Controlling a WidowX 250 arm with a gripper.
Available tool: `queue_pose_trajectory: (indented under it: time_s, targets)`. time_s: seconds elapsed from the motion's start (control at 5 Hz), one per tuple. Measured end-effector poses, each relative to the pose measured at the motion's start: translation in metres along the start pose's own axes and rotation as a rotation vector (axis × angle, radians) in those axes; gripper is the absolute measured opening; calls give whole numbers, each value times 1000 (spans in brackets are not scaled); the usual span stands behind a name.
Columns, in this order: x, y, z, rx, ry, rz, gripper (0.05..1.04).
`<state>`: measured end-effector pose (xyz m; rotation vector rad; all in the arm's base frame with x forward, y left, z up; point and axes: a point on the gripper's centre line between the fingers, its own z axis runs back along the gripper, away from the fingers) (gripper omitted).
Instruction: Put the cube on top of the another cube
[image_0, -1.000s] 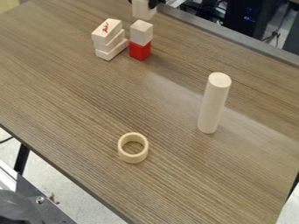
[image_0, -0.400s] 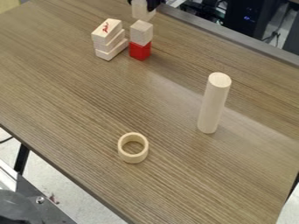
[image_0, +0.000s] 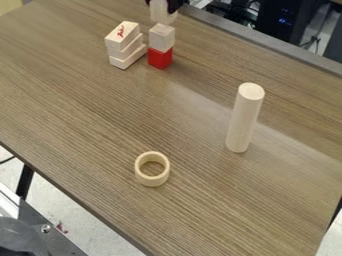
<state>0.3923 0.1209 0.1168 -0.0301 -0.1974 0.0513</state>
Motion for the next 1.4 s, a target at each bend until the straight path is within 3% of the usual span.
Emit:
queue_pose_trajectory:
  time_s: [1.0, 1.2, 1.4]
  targets:
    - [1, 1, -10, -2, 1, -1, 562]
    - [-1, 1, -13, -3, 5, 3, 627]
    - [-3, 1, -17, 20, 13, -4, 927]
